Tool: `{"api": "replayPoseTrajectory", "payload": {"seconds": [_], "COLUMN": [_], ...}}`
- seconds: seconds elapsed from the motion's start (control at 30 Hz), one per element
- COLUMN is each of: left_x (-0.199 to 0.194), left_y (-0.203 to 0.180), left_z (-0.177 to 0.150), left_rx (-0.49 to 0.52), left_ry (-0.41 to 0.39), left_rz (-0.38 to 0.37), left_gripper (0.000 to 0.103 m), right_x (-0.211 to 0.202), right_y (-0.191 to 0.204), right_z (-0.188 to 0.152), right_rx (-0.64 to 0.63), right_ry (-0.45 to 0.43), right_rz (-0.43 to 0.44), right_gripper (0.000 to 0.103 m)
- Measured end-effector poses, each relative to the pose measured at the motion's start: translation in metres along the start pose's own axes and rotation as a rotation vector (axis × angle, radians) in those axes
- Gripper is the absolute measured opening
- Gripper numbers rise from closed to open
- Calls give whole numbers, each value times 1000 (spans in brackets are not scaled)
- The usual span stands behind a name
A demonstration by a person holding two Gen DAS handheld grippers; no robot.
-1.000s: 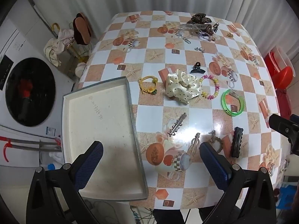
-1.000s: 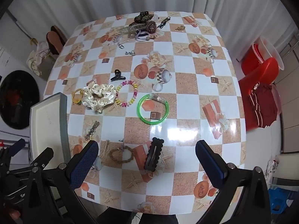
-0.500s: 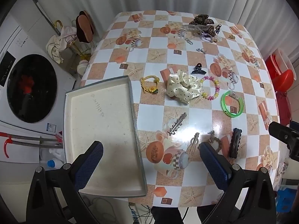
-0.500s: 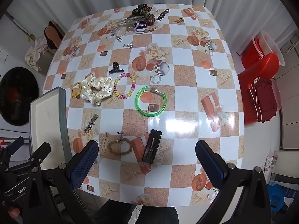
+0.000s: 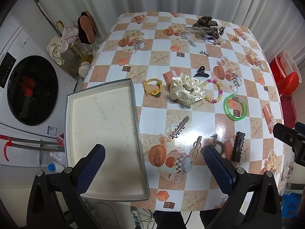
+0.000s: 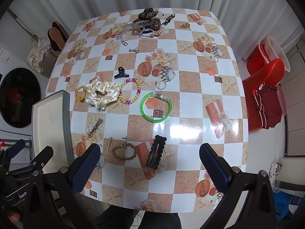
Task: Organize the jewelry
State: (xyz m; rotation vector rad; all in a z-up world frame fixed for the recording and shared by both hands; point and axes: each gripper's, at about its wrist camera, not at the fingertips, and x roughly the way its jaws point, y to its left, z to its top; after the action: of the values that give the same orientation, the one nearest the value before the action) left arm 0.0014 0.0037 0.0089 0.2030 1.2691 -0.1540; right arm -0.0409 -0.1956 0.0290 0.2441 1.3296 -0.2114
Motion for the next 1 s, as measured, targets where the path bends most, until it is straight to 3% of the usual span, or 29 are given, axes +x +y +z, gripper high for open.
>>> {"api": "replayPoseTrajectory", "payload": {"seconds": [1.0], "left_x": [0], "left_y": [1], "left_z": [-1], "left_rx": [0], "left_ry": [1], "left_rz": [-1], "left_gripper": [103], "right_x": [-1], "right_y": [1], "right_z": [-1], "right_rx": [0], "right_ry": [-6], "right_rz": [-1], "right_gripper": [103]}}
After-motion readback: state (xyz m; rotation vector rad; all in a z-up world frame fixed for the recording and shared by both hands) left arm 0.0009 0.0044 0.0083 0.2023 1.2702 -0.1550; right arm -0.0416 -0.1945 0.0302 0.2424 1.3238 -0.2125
